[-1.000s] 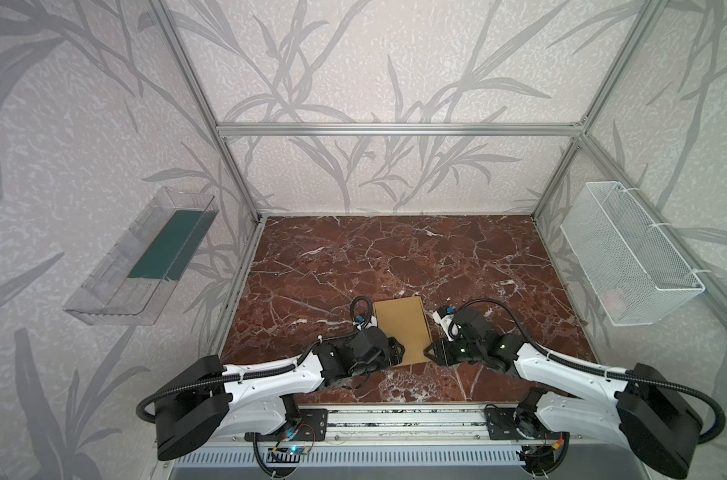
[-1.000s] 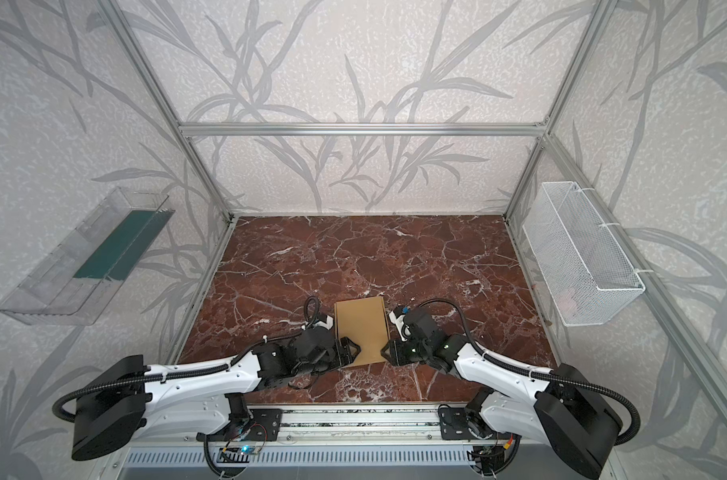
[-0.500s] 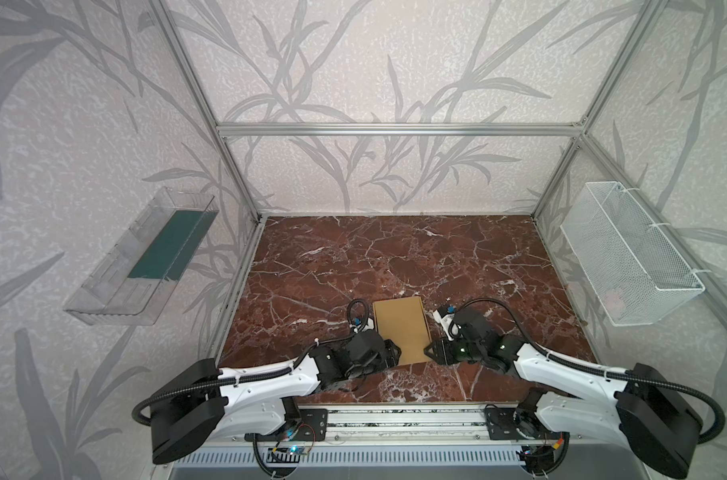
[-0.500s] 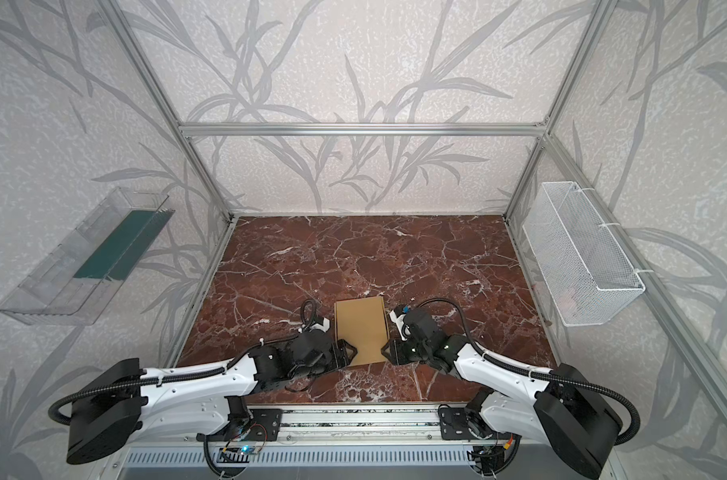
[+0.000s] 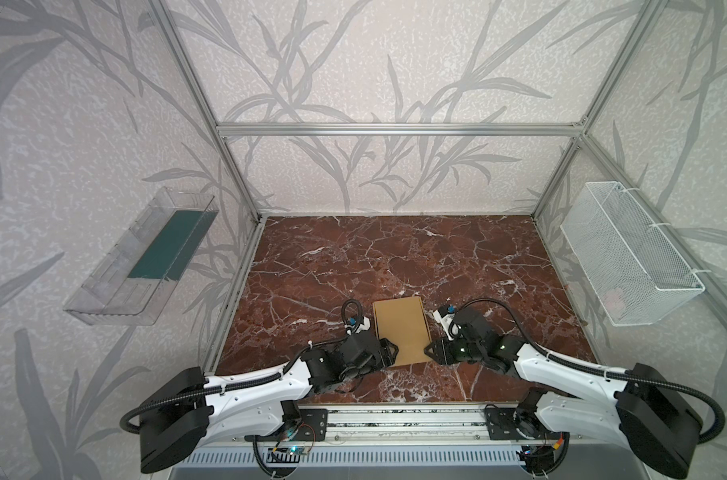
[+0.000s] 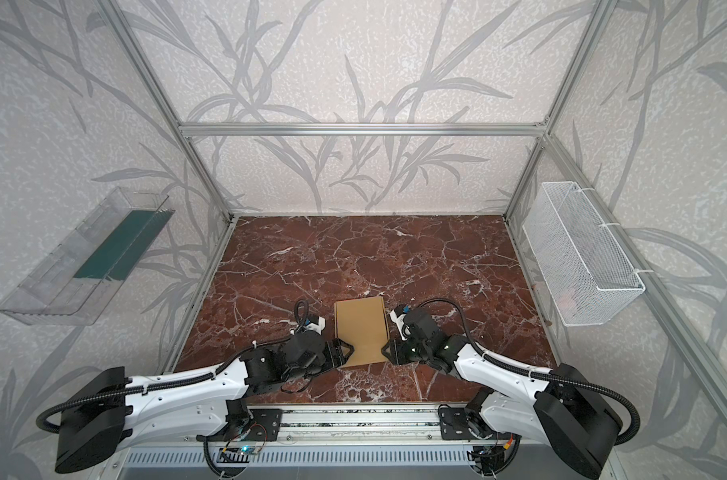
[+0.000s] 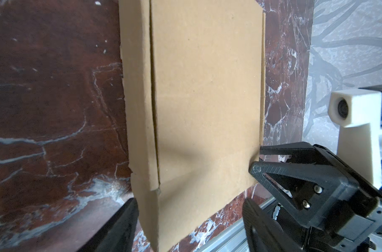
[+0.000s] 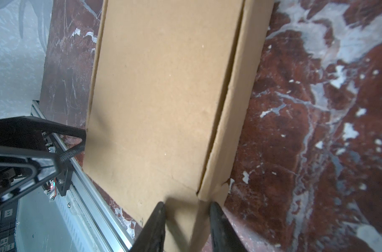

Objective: Fold the paper box

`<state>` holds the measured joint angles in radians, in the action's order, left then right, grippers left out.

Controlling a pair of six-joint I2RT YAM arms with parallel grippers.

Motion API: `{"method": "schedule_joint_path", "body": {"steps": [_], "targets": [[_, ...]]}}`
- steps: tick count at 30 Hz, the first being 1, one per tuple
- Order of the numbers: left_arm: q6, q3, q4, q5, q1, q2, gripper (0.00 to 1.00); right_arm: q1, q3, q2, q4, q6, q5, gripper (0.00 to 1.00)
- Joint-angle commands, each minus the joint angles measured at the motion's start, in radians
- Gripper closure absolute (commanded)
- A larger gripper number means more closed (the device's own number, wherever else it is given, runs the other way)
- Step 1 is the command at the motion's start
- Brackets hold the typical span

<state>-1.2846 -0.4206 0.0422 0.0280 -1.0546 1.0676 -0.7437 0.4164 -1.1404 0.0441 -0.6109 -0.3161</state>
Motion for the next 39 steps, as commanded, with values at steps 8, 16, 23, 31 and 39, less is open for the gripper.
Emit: {"method": "schedule_joint_path", "body": {"steps": [8, 16, 23, 31, 39], "targets": [[-0.019, 0.021, -0.025, 0.007, -0.004, 0.009, 0.28, 0.000, -0.014, -0.024, -0.037, -0.010, -0.011, 0.70], [-0.026, 0.032, -0.039, 0.007, -0.004, 0.013, 0.28, 0.001, -0.017, -0.027, -0.044, -0.015, -0.013, 0.72], [-0.030, 0.043, -0.056, 0.004, -0.005, 0.017, 0.34, 0.001, -0.027, -0.029, -0.058, -0.018, -0.006, 0.73], [-0.031, 0.055, -0.055, 0.010, -0.007, 0.002, 0.35, 0.001, -0.032, -0.030, -0.073, -0.021, -0.005, 0.74], [-0.038, 0.078, -0.056, 0.025, -0.006, -0.017, 0.40, 0.000, -0.037, -0.038, -0.083, -0.021, 0.002, 0.75]]}}
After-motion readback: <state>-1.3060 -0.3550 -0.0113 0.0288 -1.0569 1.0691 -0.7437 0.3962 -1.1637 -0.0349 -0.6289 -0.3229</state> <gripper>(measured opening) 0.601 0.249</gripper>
